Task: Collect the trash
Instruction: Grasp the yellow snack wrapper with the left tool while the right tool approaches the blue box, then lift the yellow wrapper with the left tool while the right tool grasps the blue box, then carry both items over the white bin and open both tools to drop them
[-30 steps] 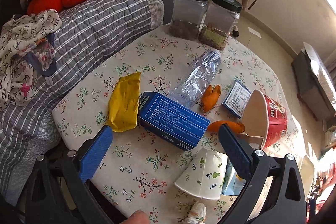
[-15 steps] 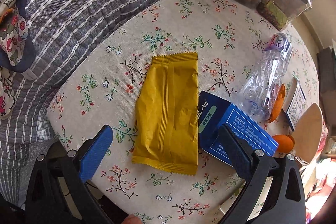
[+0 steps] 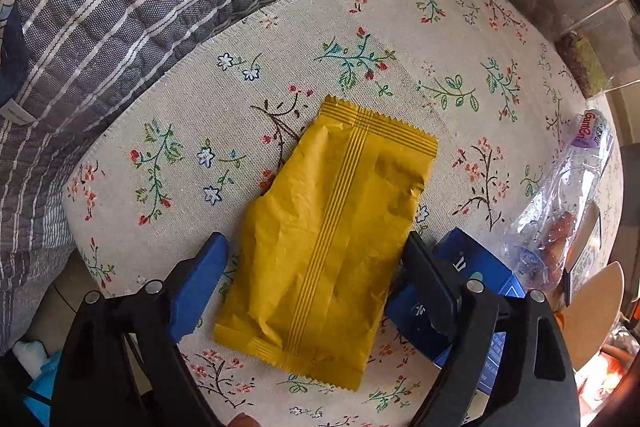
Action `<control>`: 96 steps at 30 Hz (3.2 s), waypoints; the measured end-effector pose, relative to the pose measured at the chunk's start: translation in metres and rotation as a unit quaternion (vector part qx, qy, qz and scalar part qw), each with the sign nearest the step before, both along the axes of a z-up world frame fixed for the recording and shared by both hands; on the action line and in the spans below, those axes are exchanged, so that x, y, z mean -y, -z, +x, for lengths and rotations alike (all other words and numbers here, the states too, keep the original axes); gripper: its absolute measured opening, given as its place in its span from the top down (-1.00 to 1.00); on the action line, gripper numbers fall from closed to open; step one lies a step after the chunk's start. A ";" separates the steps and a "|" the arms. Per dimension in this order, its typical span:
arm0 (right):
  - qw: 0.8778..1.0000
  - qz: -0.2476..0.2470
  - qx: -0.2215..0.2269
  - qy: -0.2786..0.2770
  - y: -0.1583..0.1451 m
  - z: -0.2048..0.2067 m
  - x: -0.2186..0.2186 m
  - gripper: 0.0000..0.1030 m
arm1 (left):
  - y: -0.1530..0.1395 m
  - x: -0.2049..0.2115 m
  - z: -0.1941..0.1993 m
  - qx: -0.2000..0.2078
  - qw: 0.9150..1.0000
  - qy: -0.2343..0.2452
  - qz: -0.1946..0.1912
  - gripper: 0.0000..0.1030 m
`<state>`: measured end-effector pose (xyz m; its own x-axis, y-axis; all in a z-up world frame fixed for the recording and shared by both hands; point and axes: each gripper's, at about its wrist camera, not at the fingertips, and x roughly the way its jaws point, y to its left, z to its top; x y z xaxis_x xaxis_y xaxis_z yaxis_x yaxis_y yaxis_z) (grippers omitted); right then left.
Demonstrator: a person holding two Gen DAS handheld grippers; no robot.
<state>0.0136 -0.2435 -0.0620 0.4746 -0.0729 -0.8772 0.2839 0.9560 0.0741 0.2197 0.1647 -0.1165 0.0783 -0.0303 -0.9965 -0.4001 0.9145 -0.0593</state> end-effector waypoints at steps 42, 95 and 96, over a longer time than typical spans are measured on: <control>0.847 -0.058 -0.082 -0.522 0.021 0.177 -0.261 -0.68 | -0.212 0.021 -0.052 0.338 0.936 0.091 -0.026 0.05; 0.967 -0.021 0.253 0.009 -0.159 0.044 0.034 -0.03 | -0.232 0.153 -0.098 0.472 0.860 0.193 -0.024 0.05; 0.968 -0.026 0.249 0.031 -0.154 0.034 0.048 -0.03 | -0.232 0.160 -0.100 0.473 0.857 0.202 -0.026 0.05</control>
<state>0.0479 -0.2916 0.0921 0.8304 -0.1526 -0.5358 0.2828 0.9441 0.1695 0.1196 0.0052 0.1154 0.8228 -0.2877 -0.4901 0.1983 0.9535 -0.2268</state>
